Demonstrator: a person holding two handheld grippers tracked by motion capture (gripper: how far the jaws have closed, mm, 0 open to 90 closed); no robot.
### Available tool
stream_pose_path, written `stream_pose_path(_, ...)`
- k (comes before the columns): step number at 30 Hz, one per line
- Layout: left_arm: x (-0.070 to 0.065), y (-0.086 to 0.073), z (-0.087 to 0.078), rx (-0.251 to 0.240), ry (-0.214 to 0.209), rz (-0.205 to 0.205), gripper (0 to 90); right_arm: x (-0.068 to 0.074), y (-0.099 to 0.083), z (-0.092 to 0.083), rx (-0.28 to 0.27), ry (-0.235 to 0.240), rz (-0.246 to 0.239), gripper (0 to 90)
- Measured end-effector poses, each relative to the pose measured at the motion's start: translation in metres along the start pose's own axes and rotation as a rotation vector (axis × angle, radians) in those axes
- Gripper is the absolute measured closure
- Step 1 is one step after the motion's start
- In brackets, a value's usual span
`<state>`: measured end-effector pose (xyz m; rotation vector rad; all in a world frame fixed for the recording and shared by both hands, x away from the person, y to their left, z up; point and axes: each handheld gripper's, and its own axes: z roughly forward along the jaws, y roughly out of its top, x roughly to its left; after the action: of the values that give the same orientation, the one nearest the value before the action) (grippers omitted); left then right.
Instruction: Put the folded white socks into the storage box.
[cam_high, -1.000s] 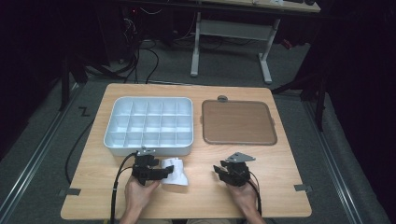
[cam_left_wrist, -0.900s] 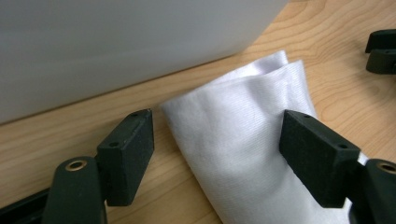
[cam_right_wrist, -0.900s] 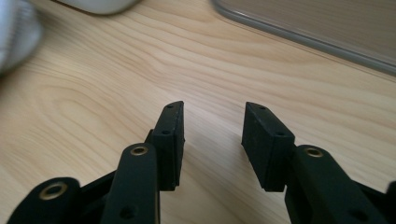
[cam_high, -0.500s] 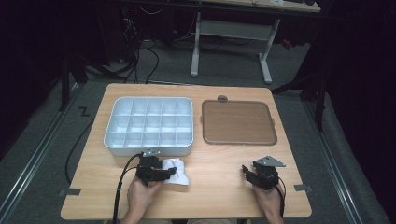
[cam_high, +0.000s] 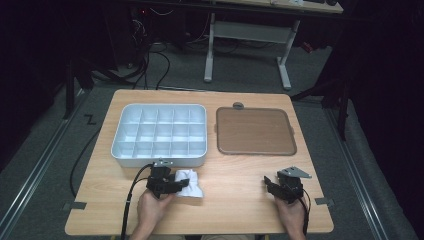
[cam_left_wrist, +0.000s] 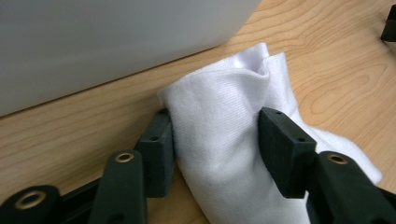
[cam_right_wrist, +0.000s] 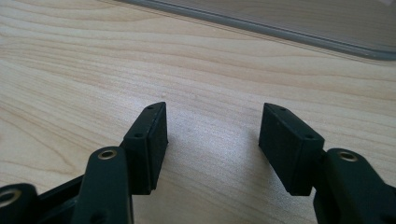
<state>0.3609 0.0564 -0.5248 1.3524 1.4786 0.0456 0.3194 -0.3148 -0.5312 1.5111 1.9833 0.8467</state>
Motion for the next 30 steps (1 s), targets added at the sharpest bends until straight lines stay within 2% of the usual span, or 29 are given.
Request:
stream_pose_path(16, -0.0003, 0.0009, -0.0035, 0.002, -0.026, 0.001, 63.7, -0.0002, 0.0000, 0.0000, 0.001, 0.008, 0.001, 41.2)
stream_pose_path(30, -0.0044, -0.0024, -0.0082, -0.006, -0.029, 0.050, 68.8, -0.0011, 0.0000, -0.0002, 0.001, 0.016, 0.009, 40.5)
